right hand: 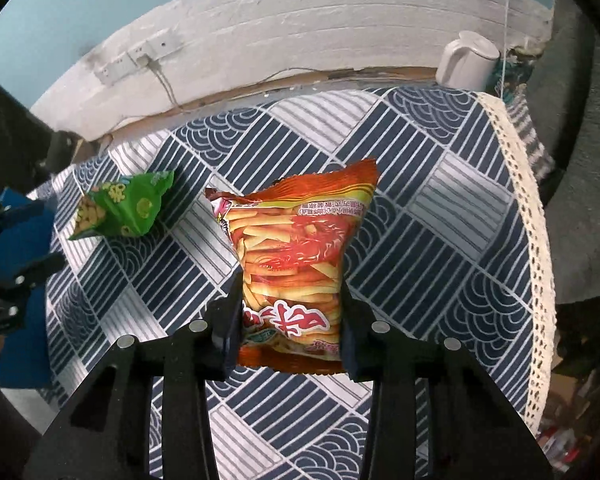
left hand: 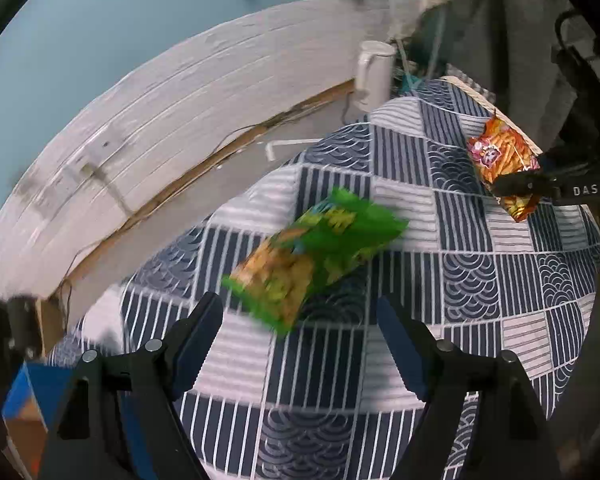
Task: Organize snacks
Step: 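Grasp the orange stick-snack bag with the right tool while the left tool grasps the green peanut bag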
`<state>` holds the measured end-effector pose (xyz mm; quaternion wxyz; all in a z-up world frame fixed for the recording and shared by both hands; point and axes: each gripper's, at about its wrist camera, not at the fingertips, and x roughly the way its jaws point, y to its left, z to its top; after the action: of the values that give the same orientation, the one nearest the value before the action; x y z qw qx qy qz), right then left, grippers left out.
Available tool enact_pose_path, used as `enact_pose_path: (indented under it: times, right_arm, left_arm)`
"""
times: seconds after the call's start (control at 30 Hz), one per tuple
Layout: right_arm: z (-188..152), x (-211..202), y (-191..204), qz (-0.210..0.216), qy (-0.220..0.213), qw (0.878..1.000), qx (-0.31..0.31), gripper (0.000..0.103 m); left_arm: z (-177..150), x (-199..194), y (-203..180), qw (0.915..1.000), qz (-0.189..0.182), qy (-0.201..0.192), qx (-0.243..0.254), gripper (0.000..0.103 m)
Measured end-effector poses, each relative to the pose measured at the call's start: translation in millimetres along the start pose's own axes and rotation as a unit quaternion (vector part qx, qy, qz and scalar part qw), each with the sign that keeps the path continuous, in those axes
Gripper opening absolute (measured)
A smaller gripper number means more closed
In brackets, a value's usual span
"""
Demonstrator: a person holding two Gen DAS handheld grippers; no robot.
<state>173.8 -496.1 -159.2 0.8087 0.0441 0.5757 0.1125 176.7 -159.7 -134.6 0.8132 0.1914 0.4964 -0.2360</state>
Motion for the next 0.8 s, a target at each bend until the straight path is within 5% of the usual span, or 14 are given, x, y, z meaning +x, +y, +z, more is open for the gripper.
enact_pose_path:
  times: [0.17,0.4,0.67,0.8]
  right_arm:
    - [8.3,4.3,18.9,0.008,-0.005,1.000,0.002,0.038]
    - [7.9,3.3,23.0,0.014,-0.005,1.000,-0.006,0.038]
    - [9.9,4.0,21.5,0.015,-0.004,1.000,0.004,0.038]
    - [11.5,5.0,22.6,0.018,-0.003,1.000,0.008,0.038]
  left_arm:
    - [22.6,16.9,-11.8,0.9989,-0.031,0.002,0.034,0.087]
    - [32.5,49.0,-24.5,0.9969,-0.027,0.024,0.070,0.087]
    - [35.1,65.5,-19.5,0.9987,-0.017,0.019,0.045,0.087]
    - [30.6,71.7,-21.9,0.9983,0.001,0.032,0.048,0.057]
